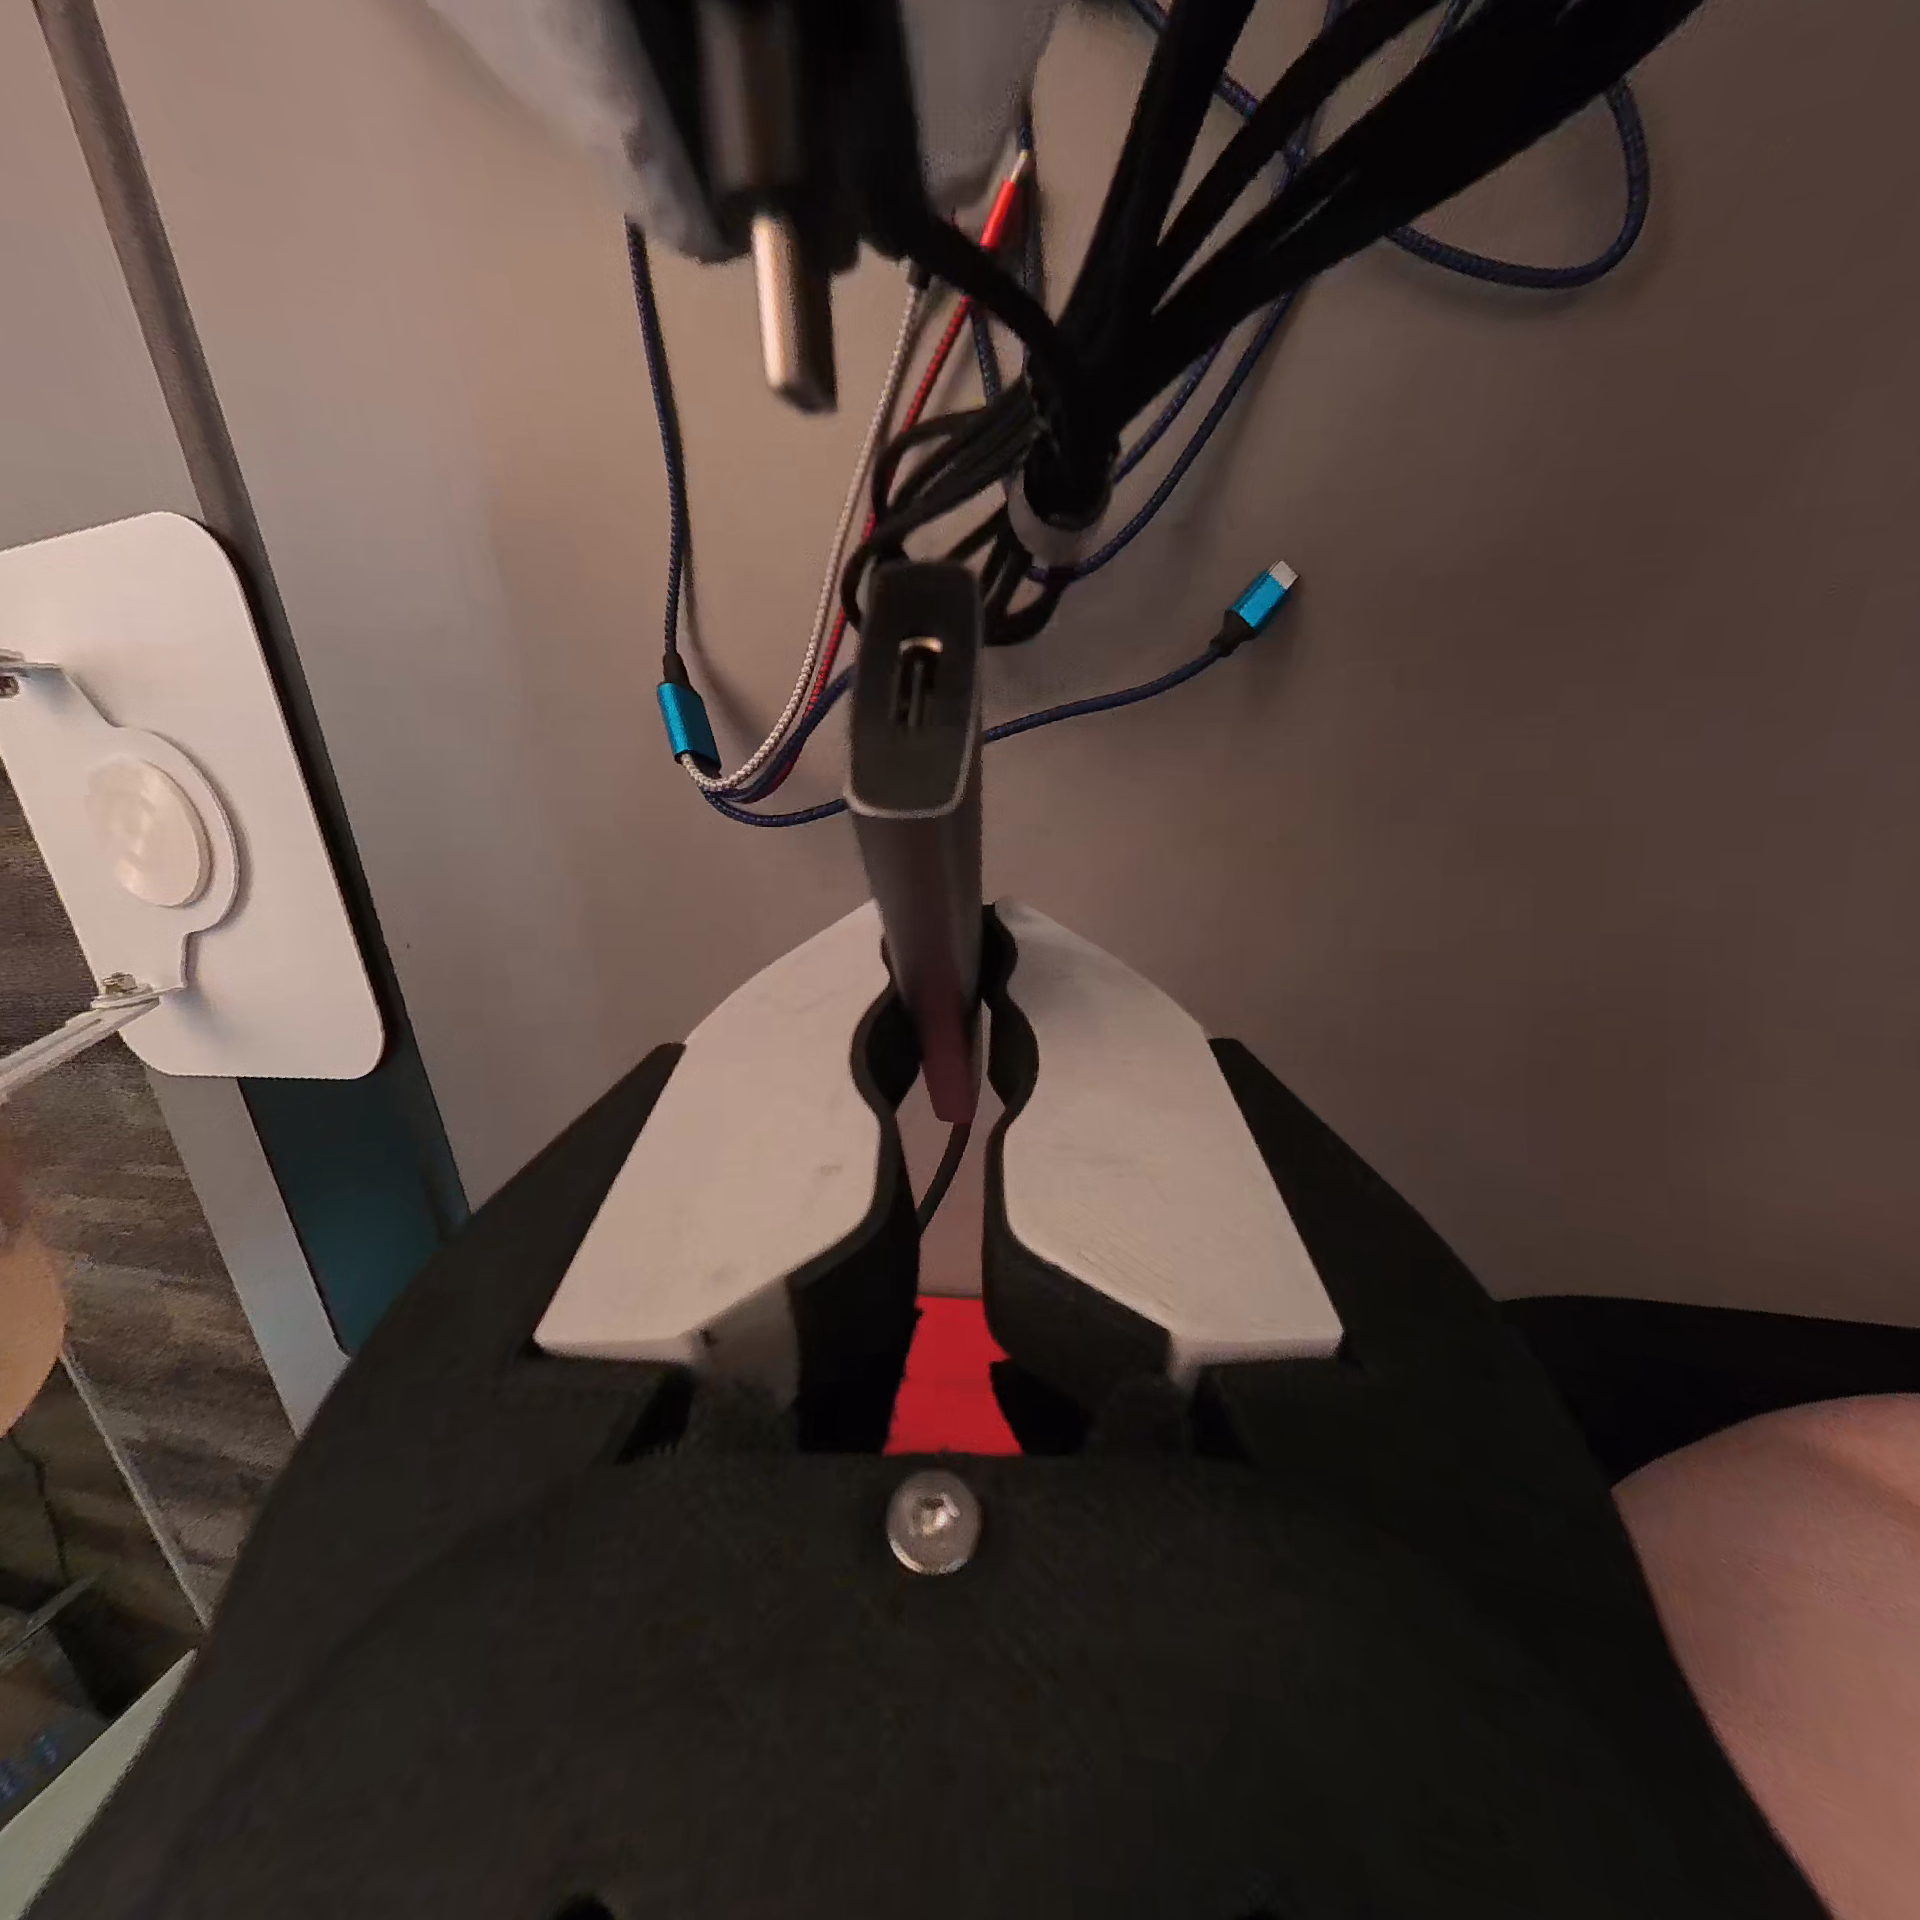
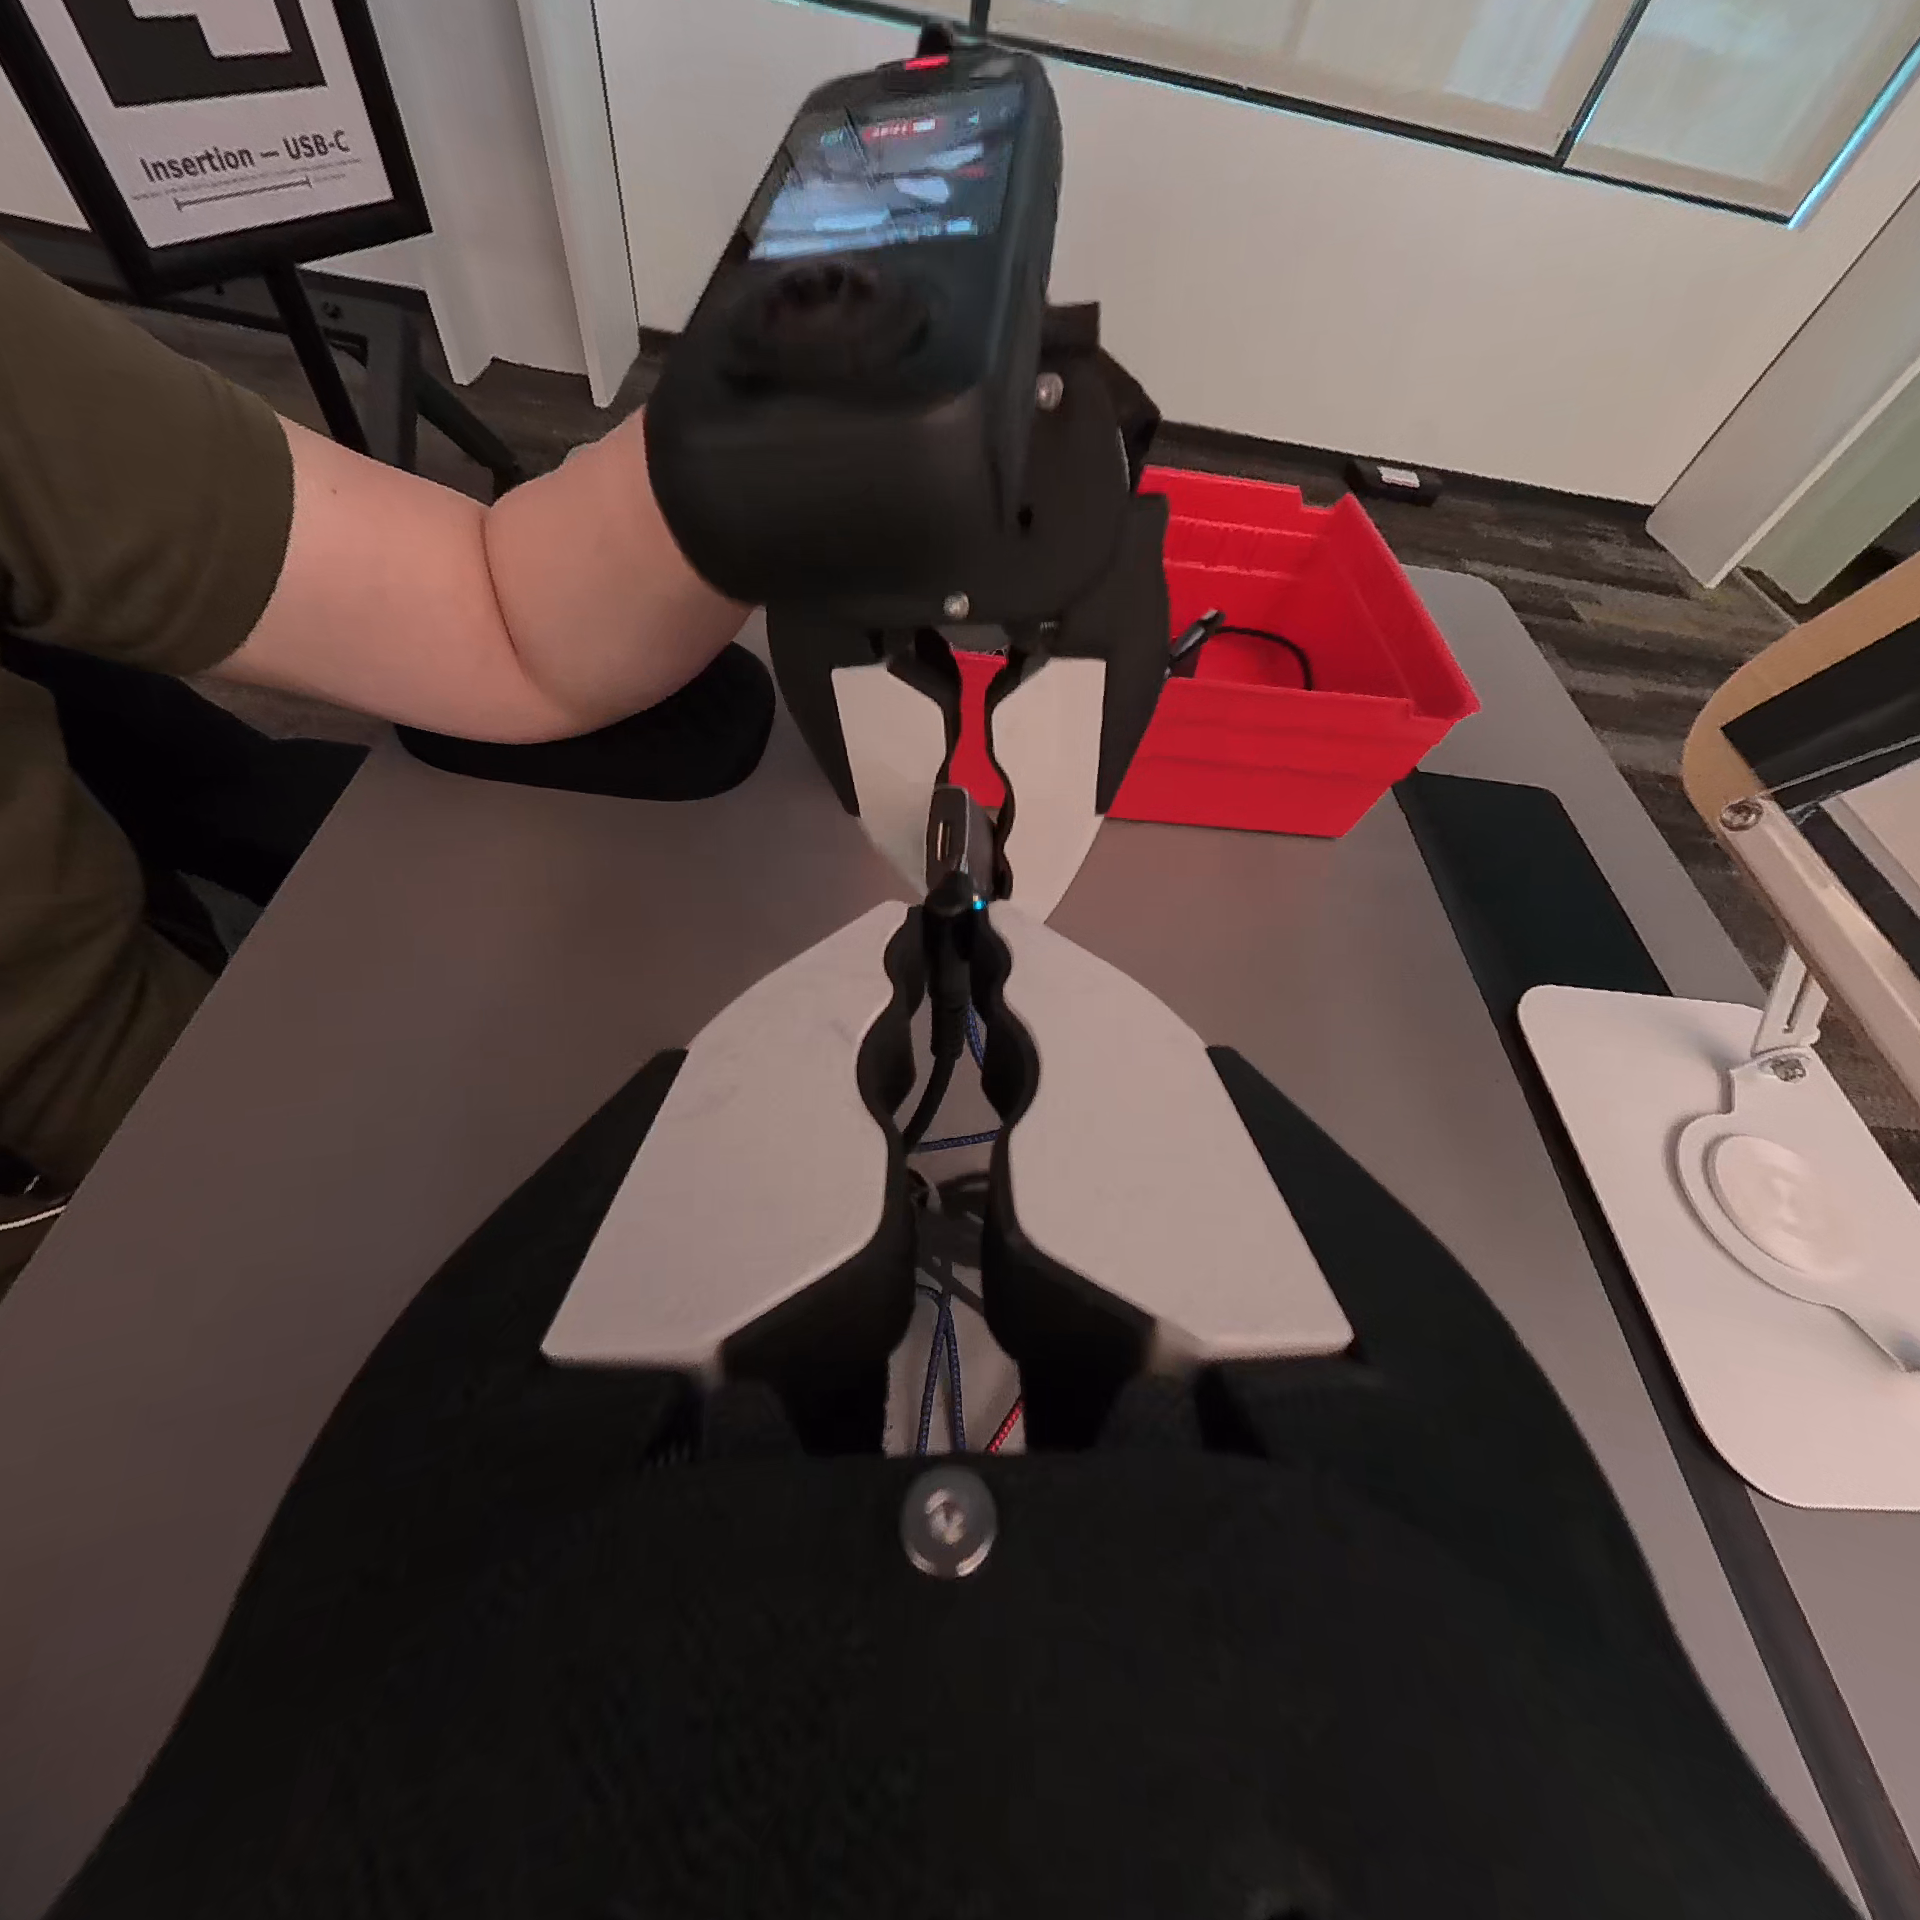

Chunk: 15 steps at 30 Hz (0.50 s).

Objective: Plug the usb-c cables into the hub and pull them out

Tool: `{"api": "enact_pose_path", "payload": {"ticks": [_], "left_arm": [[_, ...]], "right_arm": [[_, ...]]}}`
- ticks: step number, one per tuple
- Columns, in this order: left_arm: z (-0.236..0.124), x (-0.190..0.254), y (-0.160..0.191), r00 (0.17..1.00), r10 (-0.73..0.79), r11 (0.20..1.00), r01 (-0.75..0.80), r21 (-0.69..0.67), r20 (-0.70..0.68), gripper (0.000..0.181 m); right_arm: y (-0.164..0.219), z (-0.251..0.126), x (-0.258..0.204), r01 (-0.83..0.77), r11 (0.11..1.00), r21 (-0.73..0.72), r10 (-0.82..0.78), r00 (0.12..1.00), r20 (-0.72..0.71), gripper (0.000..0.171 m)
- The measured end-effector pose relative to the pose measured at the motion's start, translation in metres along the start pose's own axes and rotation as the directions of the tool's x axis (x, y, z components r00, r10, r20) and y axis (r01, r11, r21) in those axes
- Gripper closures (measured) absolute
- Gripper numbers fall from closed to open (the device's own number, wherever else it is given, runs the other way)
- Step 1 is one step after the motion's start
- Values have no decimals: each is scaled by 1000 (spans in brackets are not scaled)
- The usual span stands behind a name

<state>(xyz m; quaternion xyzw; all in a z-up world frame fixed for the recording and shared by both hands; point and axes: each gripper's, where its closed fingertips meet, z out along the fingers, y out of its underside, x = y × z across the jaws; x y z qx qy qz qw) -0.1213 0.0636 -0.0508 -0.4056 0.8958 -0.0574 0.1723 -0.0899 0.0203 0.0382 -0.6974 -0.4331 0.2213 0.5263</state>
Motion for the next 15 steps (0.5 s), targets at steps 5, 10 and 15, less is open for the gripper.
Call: {"api": "enact_pose_path", "payload": {"ticks": [5, 10, 15], "left_arm": [[4, 1, -2, 1000, 3, 1000, -3, -10, -5, 173], [6, 1, -1, 1000, 3, 1000, -4, -25, -2, 173], [7, 2, -2, 1000, 5, 999, -5, -33, -1, 173]], "right_arm": [[1, 5, -4, -2, 1000, -25, 2, 1000, 9, 162], [3, 11, -6, -1, 998, -62, 1, 1000, -2, 162], [4, 12, -6, -21, 997, -74, 21, 1000, 0, 162]]}}
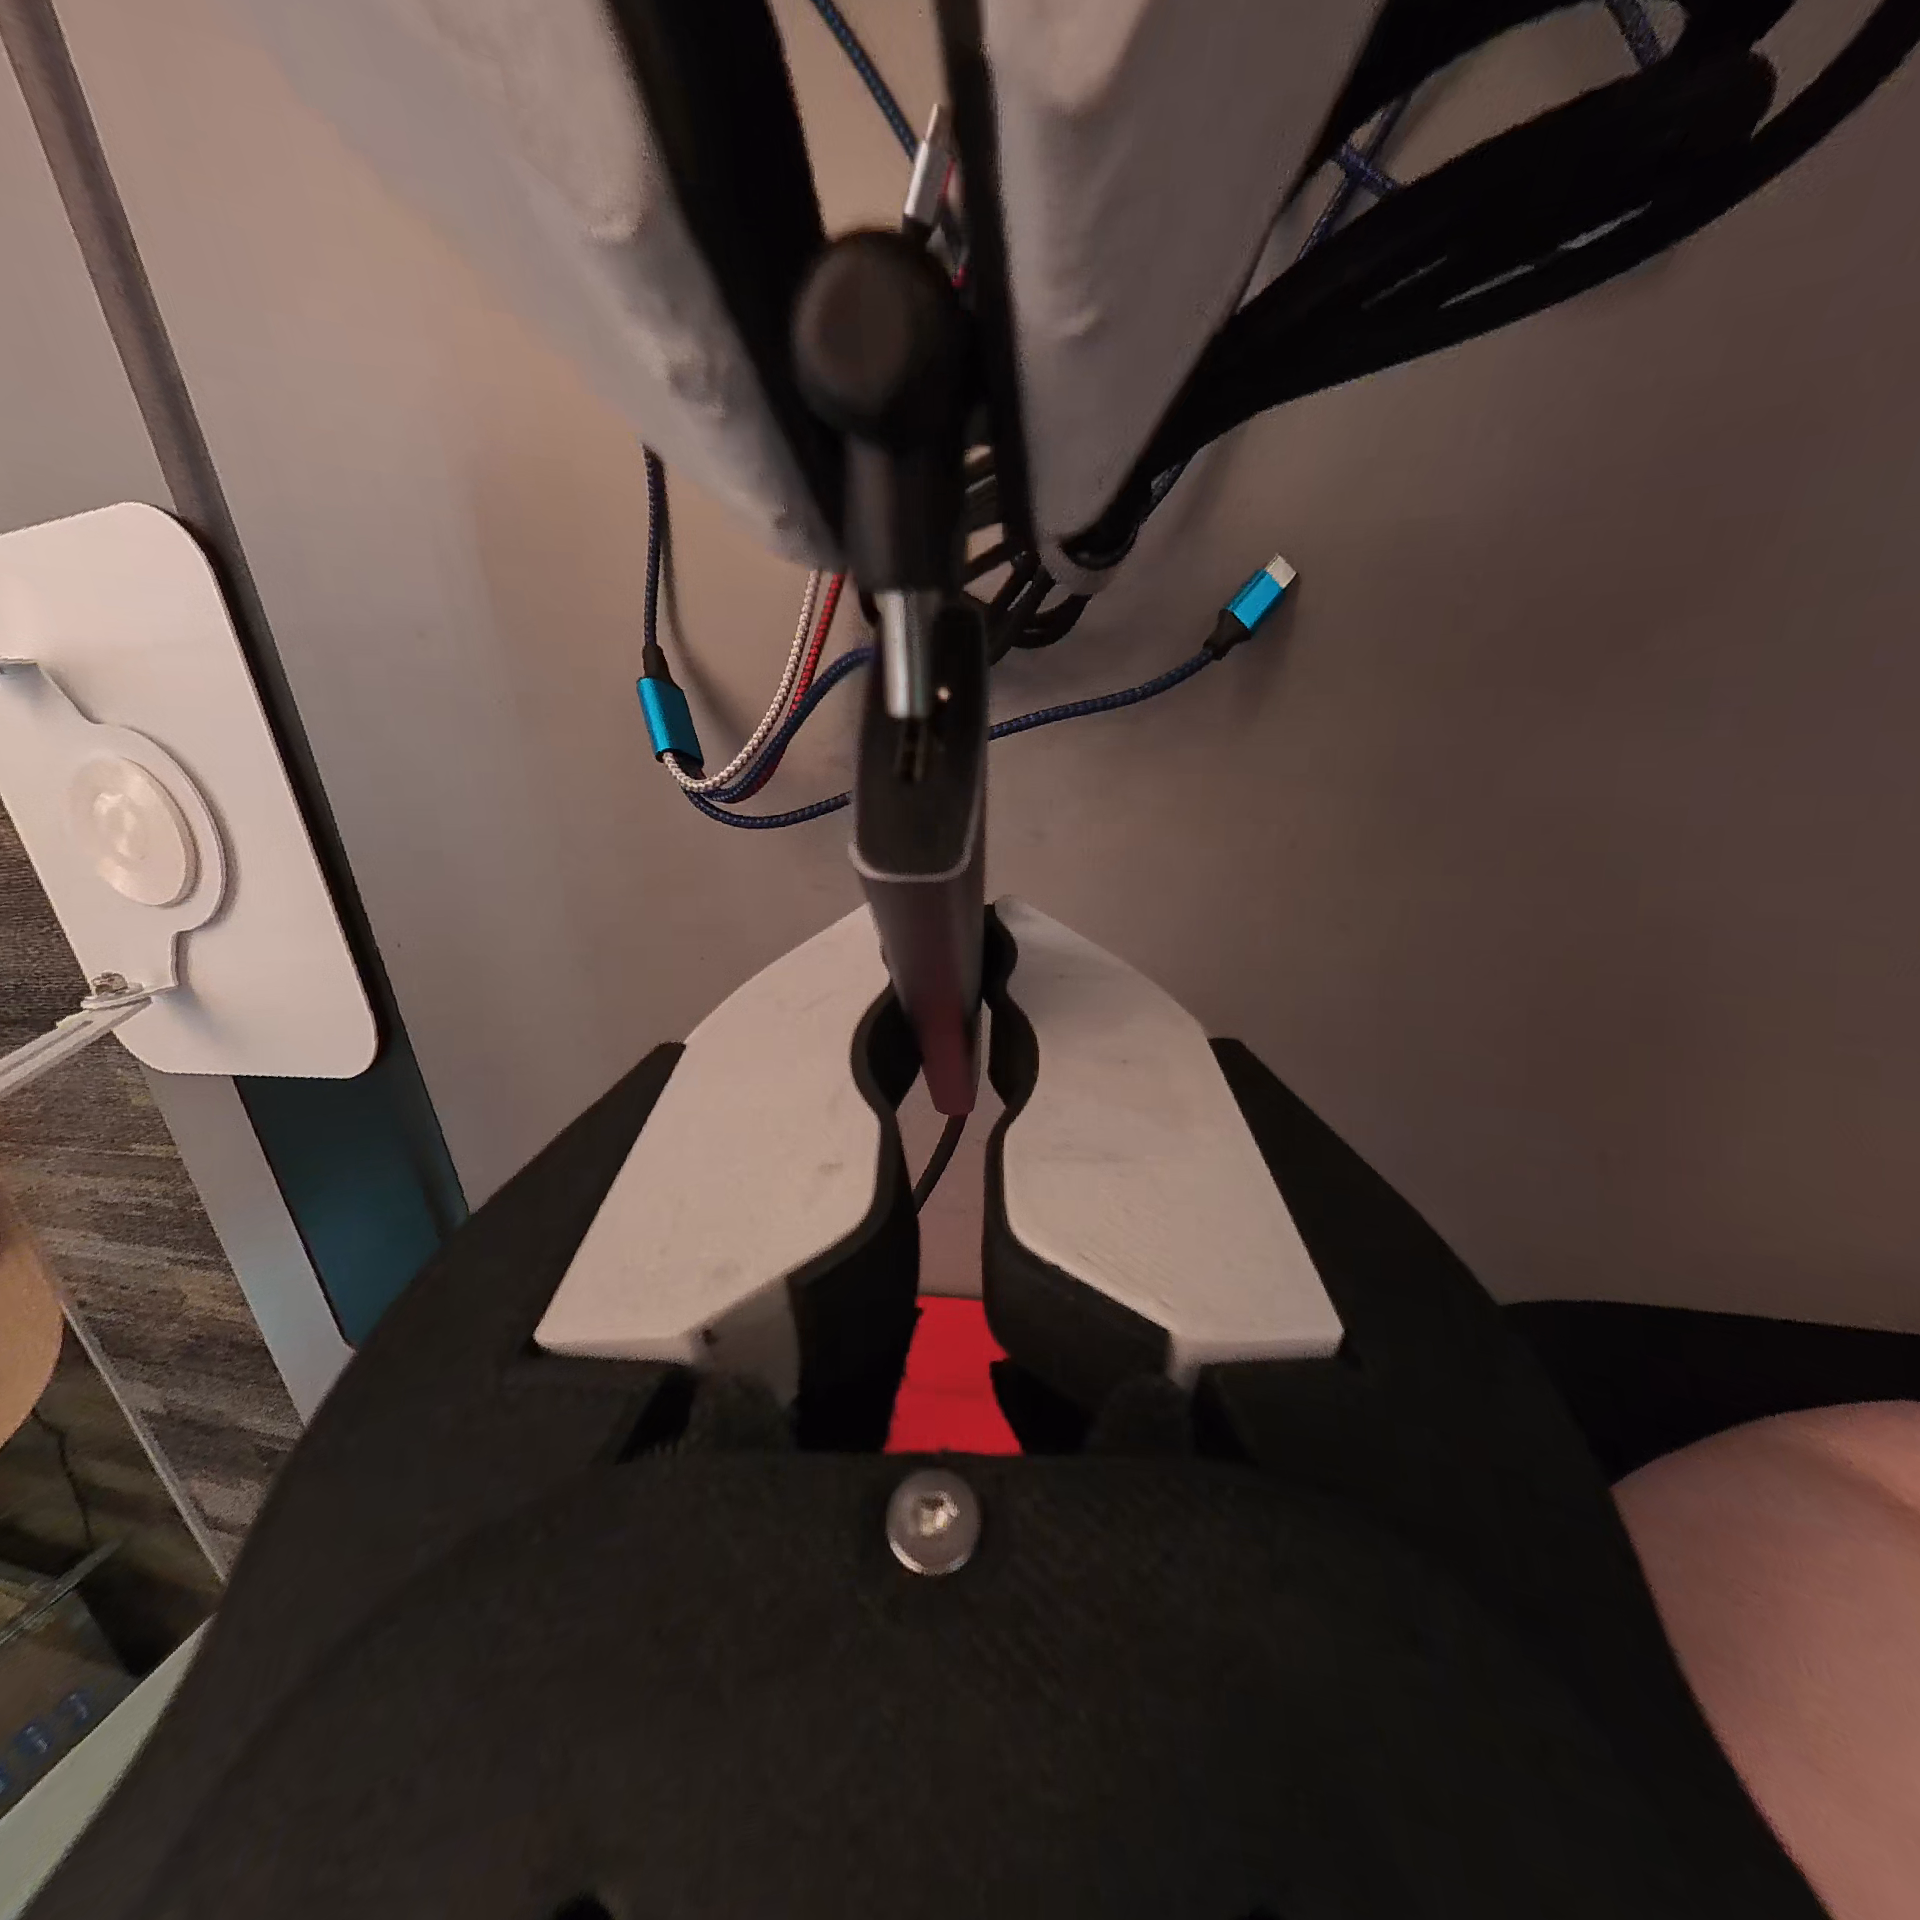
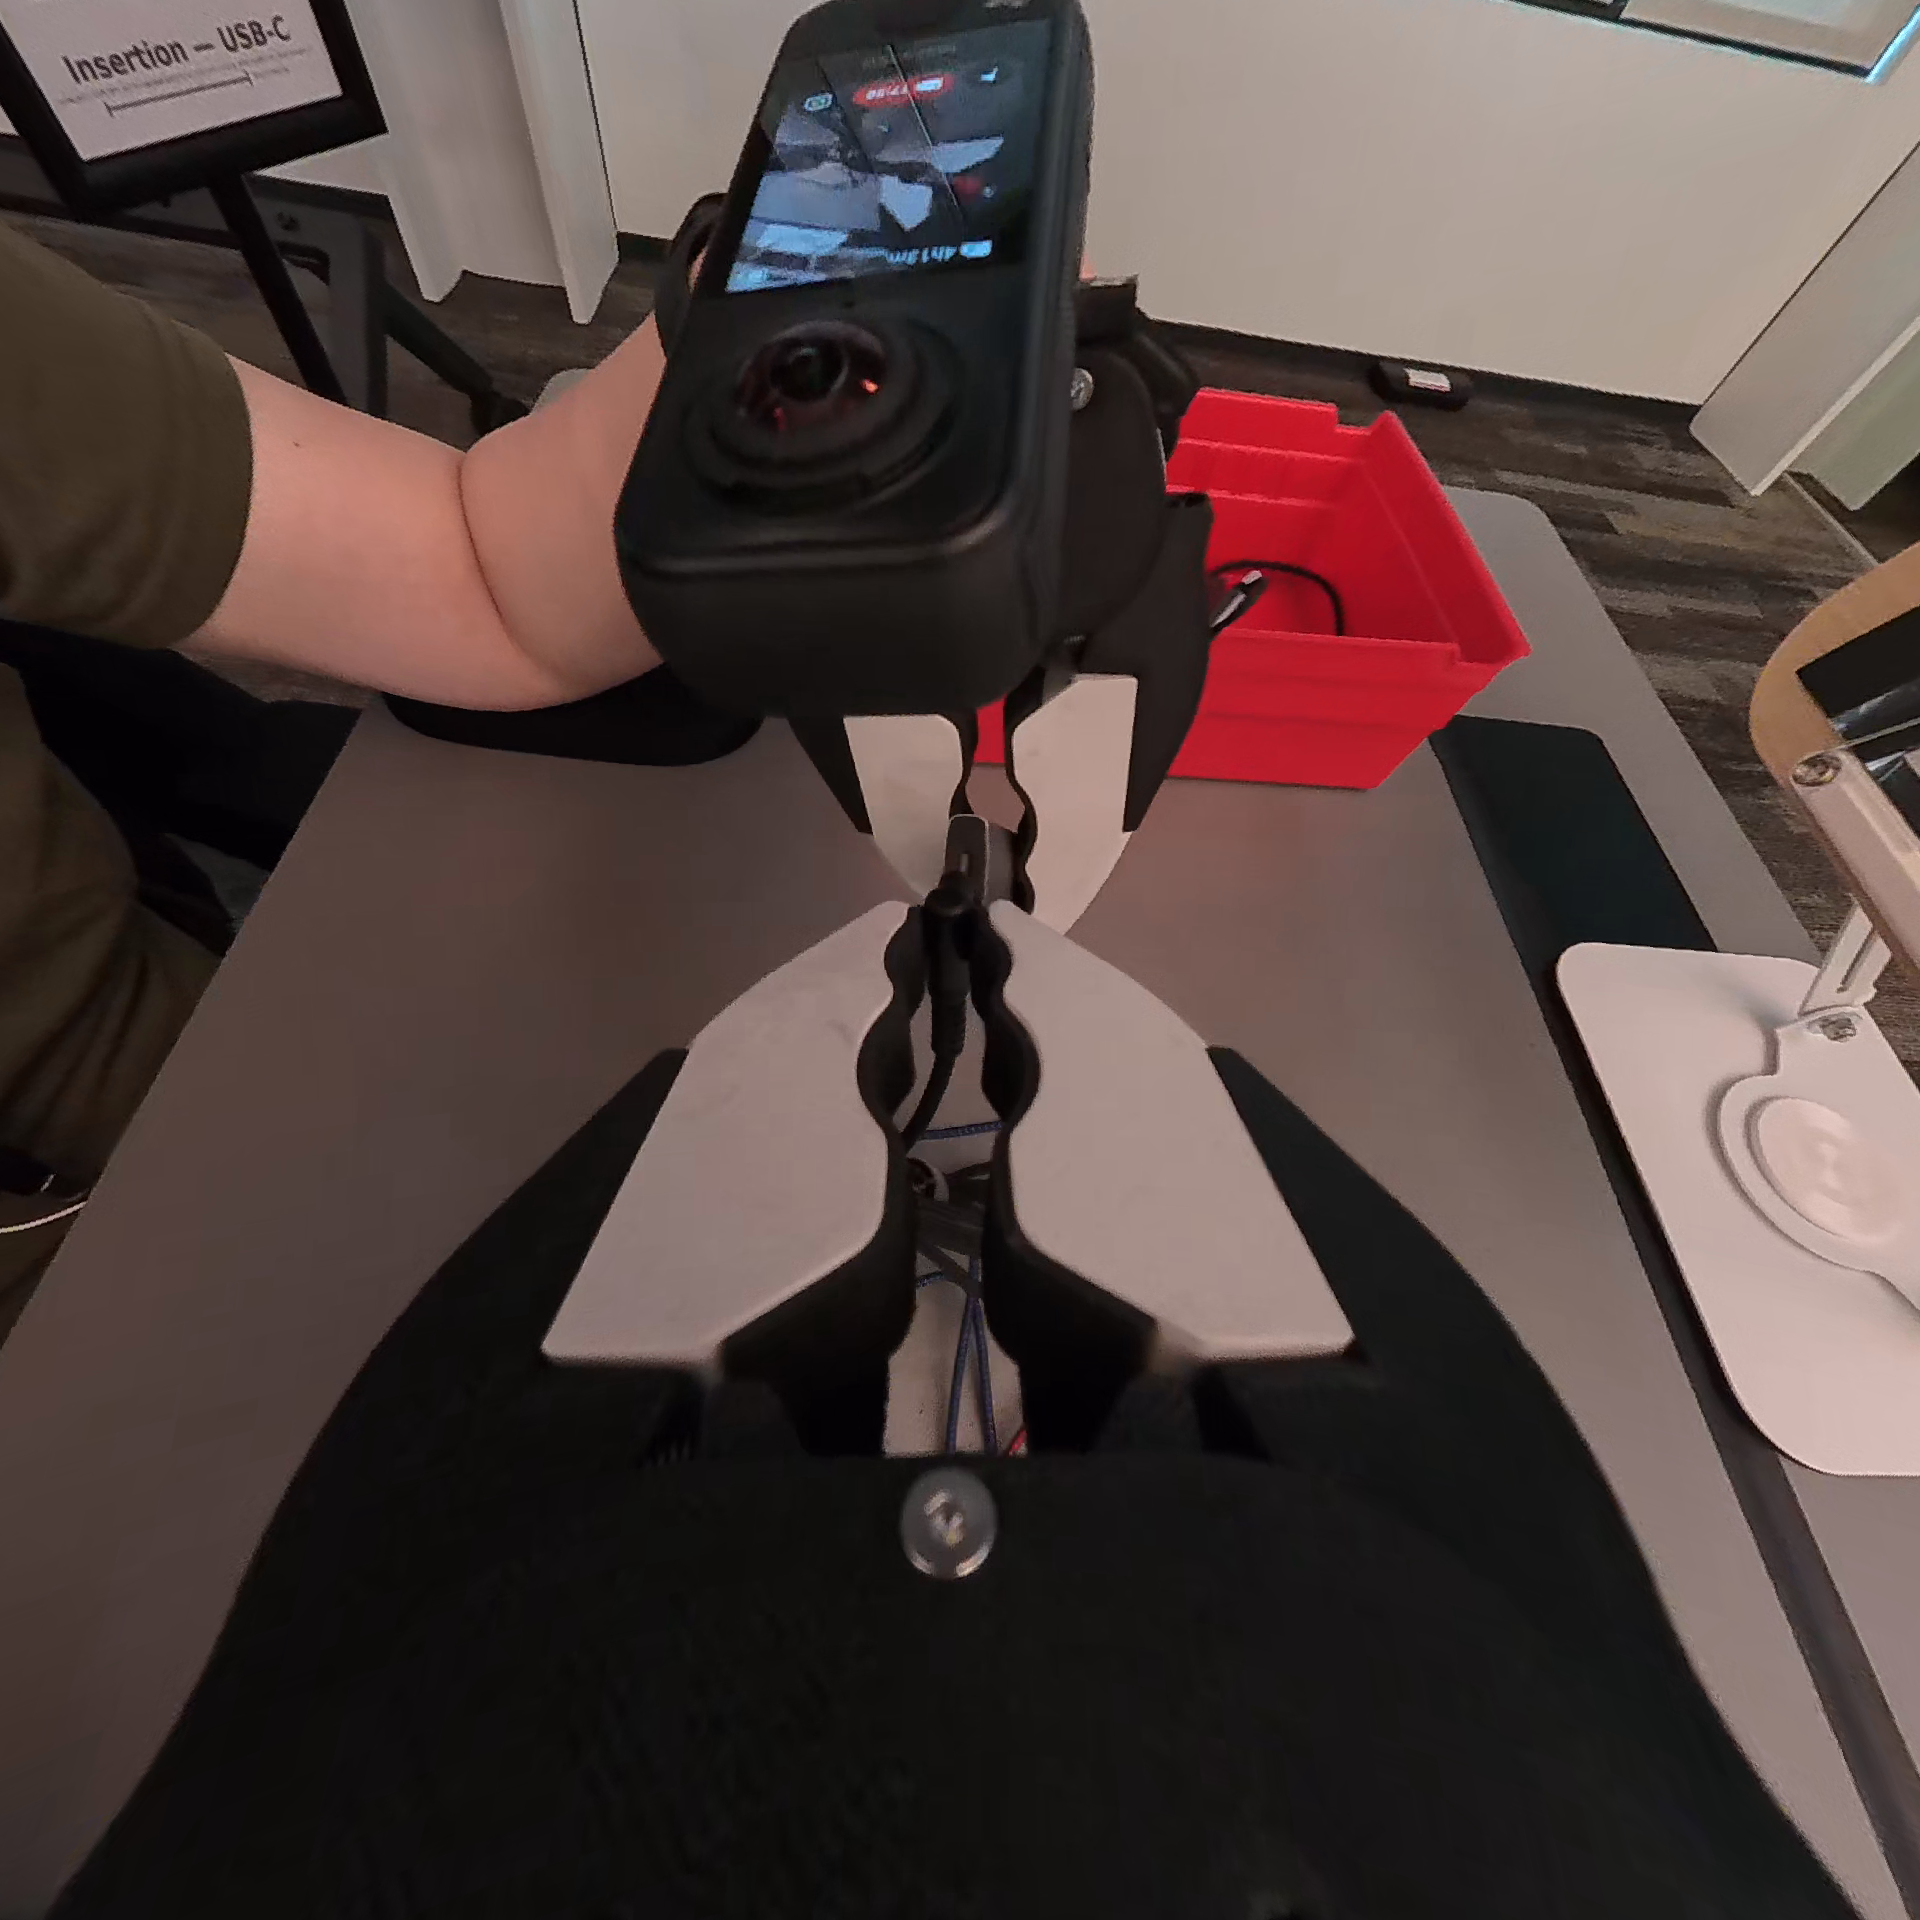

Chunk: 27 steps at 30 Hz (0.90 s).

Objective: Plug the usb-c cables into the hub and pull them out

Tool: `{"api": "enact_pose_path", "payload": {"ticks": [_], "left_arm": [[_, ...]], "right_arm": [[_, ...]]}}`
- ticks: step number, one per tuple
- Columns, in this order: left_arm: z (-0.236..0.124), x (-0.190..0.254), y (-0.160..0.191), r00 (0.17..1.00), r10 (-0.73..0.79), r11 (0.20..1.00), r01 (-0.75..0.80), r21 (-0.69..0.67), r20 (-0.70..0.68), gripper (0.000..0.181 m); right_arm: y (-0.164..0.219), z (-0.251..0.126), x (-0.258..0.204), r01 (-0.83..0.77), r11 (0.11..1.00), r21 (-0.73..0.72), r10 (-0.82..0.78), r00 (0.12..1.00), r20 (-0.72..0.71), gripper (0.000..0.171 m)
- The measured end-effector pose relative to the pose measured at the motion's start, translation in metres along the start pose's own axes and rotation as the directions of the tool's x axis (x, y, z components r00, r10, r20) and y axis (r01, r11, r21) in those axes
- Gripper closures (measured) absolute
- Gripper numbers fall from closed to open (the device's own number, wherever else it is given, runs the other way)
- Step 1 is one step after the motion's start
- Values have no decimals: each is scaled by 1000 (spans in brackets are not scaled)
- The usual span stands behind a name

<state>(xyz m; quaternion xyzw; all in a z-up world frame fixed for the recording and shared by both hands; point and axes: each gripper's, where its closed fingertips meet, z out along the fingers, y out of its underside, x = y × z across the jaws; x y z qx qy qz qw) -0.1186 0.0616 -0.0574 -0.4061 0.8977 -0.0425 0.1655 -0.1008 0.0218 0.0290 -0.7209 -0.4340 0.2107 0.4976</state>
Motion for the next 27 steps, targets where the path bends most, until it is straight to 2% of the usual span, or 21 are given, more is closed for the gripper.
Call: {"api": "enact_pose_path", "payload": {"ticks": [14, 27], "left_arm": [[0, -2, 7, 1000, -22, 999, 23, -40, 10, 173], [-18, -8, -5, 994, -92, 985, 99, 145, -55, 174]], "right_arm": [[18, 3, 4, -102, 991, -85, 104, 994, 19, 162], [46, -10, 16, -175, 968, -179, 178, 984, 0, 162]]}}
